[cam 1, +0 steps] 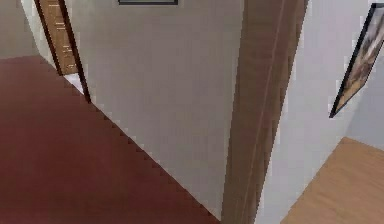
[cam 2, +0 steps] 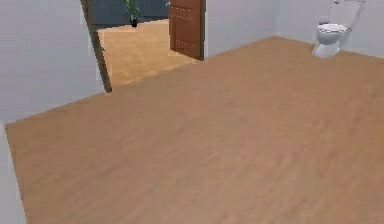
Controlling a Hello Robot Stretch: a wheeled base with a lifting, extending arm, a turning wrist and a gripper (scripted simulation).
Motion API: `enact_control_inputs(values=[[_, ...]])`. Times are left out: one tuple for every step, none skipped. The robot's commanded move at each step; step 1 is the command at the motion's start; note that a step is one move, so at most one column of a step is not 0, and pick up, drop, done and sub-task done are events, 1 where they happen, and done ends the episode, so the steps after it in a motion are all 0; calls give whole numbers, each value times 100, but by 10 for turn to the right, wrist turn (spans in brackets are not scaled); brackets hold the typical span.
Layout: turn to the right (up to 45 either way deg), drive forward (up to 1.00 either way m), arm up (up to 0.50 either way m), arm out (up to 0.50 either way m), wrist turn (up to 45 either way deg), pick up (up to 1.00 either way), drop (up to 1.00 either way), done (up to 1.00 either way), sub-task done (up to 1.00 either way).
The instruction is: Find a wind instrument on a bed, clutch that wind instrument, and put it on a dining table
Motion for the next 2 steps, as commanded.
enact_control_inputs(values=[[-360,0,0,0,0,0,0,0,0],[0,100,0,0,0,0,0,0,0]])
